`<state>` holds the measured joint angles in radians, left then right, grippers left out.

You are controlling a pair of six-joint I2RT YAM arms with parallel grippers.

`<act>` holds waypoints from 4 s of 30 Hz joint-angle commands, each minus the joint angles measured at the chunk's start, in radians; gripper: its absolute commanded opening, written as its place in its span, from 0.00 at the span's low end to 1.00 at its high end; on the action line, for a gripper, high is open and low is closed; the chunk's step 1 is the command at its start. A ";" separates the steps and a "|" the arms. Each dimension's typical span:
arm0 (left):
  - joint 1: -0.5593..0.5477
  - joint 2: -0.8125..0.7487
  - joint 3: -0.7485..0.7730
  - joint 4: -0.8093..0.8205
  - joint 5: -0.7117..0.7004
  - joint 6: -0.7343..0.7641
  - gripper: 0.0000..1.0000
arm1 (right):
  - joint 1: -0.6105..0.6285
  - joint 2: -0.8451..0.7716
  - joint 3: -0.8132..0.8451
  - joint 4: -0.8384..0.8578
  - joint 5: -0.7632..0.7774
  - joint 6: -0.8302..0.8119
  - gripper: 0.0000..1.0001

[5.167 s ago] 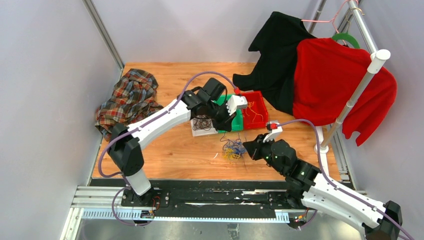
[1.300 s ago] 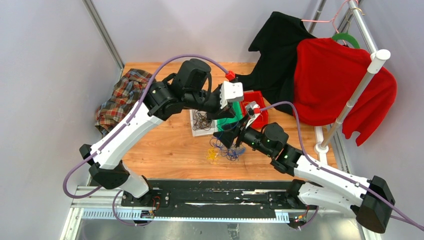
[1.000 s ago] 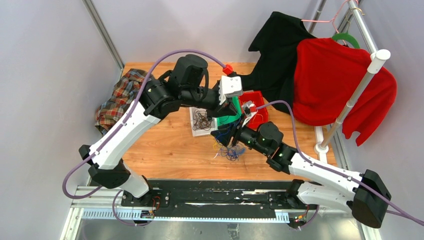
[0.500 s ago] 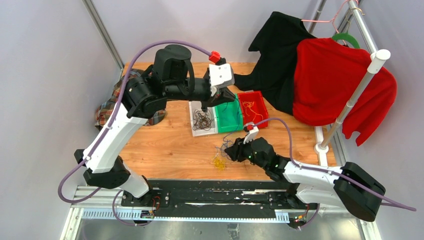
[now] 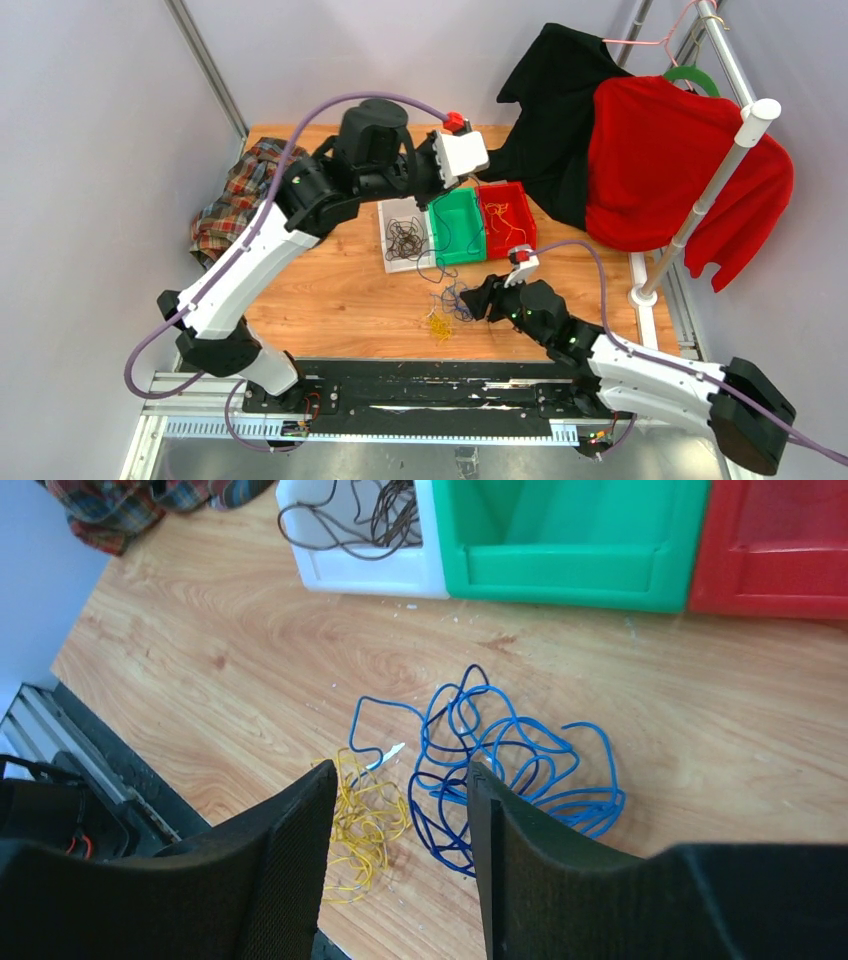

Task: Untangle the cables

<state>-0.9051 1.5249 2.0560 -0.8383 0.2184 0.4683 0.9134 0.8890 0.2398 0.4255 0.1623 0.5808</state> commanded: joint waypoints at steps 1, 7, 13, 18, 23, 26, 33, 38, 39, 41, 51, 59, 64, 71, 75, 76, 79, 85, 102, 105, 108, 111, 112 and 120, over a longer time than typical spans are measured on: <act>-0.006 0.018 -0.131 0.101 -0.068 0.058 0.00 | -0.005 -0.131 0.006 -0.168 0.112 0.038 0.51; 0.012 0.123 -0.147 0.109 -0.074 0.108 0.00 | -0.007 -0.283 0.024 -0.377 0.325 0.107 0.51; 0.078 0.240 -0.145 0.159 -0.082 0.133 0.00 | -0.006 -0.384 0.102 -0.599 0.372 0.115 0.50; 0.134 0.332 -0.141 0.235 -0.075 0.127 0.00 | -0.007 -0.404 0.236 -0.794 0.359 0.069 0.49; 0.160 0.431 -0.080 0.260 -0.061 0.107 0.00 | -0.006 -0.394 0.365 -0.945 0.314 0.019 0.48; 0.166 0.460 -0.086 0.286 -0.055 0.106 0.00 | -0.005 -0.386 0.393 -0.983 0.297 0.008 0.47; 0.179 0.480 -0.196 0.384 -0.129 0.202 0.00 | -0.006 -0.388 0.377 -0.990 0.299 0.027 0.47; 0.181 0.489 -0.269 0.404 -0.176 0.222 0.00 | -0.007 -0.394 0.353 -0.981 0.316 0.050 0.47; 0.181 0.490 -0.284 0.414 -0.190 0.223 0.00 | -0.006 -0.393 0.350 -0.980 0.319 0.053 0.47; 0.181 0.498 -0.304 0.437 -0.226 0.219 0.00 | -0.006 -0.385 0.347 -0.971 0.319 0.054 0.47; 0.181 0.542 -0.185 0.253 -0.228 0.172 0.55 | -0.007 -0.291 0.361 -0.918 0.331 0.048 0.50; 0.192 0.338 -0.260 0.100 -0.080 0.122 0.96 | -0.005 -0.207 0.362 -0.828 0.298 0.013 0.53; 0.235 0.218 -0.311 0.040 -0.004 0.033 0.98 | 0.007 -0.104 0.337 -0.652 0.164 -0.071 0.57; 0.333 0.068 -0.449 0.057 0.038 -0.086 0.98 | 0.179 0.209 0.409 -0.493 0.075 -0.215 0.56; 0.349 -0.005 -0.533 0.058 0.034 -0.103 0.98 | 0.247 0.380 0.439 -0.449 0.048 -0.258 0.55; 0.350 -0.019 -0.549 0.059 0.032 -0.105 0.98 | 0.252 0.414 0.441 -0.438 0.043 -0.258 0.54; 0.352 -0.043 -0.573 0.045 0.028 -0.126 0.98 | 0.257 0.501 0.428 -0.398 0.035 -0.252 0.54; 0.359 -0.094 -0.586 0.013 0.017 -0.128 0.98 | 0.260 0.618 0.443 -0.414 0.047 -0.257 0.39; 0.367 -0.184 -0.689 0.014 0.234 -0.071 1.00 | 0.245 0.220 0.545 -0.514 0.030 -0.284 0.01; 0.367 -0.229 -0.721 0.005 0.360 -0.036 0.96 | 0.234 0.169 0.544 -0.502 -0.021 -0.292 0.01; 0.366 -0.268 -0.747 0.001 0.490 -0.025 0.92 | 0.224 0.129 0.534 -0.480 -0.059 -0.301 0.01; 0.357 -0.277 -0.749 0.001 0.592 -0.058 0.85 | 0.220 0.107 0.522 -0.451 -0.086 -0.304 0.01; 0.347 -0.274 -0.747 0.000 0.608 -0.070 0.83 | 0.219 0.108 0.519 -0.442 -0.094 -0.304 0.01; 0.259 -0.231 -0.749 0.000 0.577 -0.054 0.61 | 0.216 0.127 0.511 -0.399 -0.137 -0.294 0.01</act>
<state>-0.6231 1.2747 1.3106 -0.8364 0.7681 0.4076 1.1423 1.0138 0.7616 -0.0151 0.0662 0.2935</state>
